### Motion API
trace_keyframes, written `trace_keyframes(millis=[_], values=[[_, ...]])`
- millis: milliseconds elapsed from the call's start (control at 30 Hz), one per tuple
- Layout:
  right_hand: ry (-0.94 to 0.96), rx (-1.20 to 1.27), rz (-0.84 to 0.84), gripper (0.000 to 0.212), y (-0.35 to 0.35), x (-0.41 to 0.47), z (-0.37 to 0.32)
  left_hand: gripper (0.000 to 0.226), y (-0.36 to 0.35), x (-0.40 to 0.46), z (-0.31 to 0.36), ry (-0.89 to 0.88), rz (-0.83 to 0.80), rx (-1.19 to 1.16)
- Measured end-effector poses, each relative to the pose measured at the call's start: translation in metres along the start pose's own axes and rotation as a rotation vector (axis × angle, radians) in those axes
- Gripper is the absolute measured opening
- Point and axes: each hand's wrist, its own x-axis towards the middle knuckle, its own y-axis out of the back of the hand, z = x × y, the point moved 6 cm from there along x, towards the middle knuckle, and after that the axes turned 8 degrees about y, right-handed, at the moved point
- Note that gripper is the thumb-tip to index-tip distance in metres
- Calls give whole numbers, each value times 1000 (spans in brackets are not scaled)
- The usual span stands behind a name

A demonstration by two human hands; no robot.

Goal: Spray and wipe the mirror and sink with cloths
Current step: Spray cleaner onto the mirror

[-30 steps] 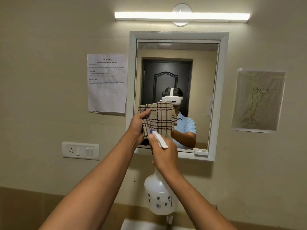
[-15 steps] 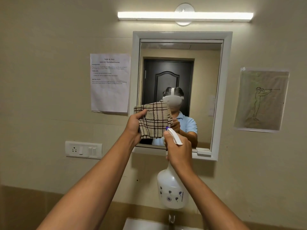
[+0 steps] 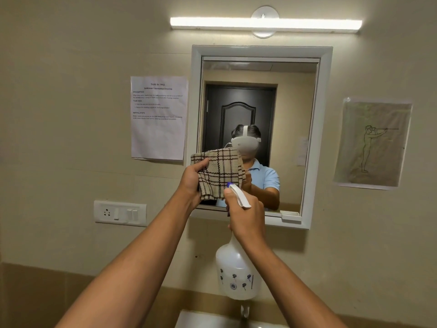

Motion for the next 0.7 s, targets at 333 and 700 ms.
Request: trace_keyframes(millis=[333,700], values=[[3,65,170,28,45,44,-3,31,19,0,23,-36,19,-59],[53,-28,479,38,160,149,-54,51,20,2,64,-169,4,-69]])
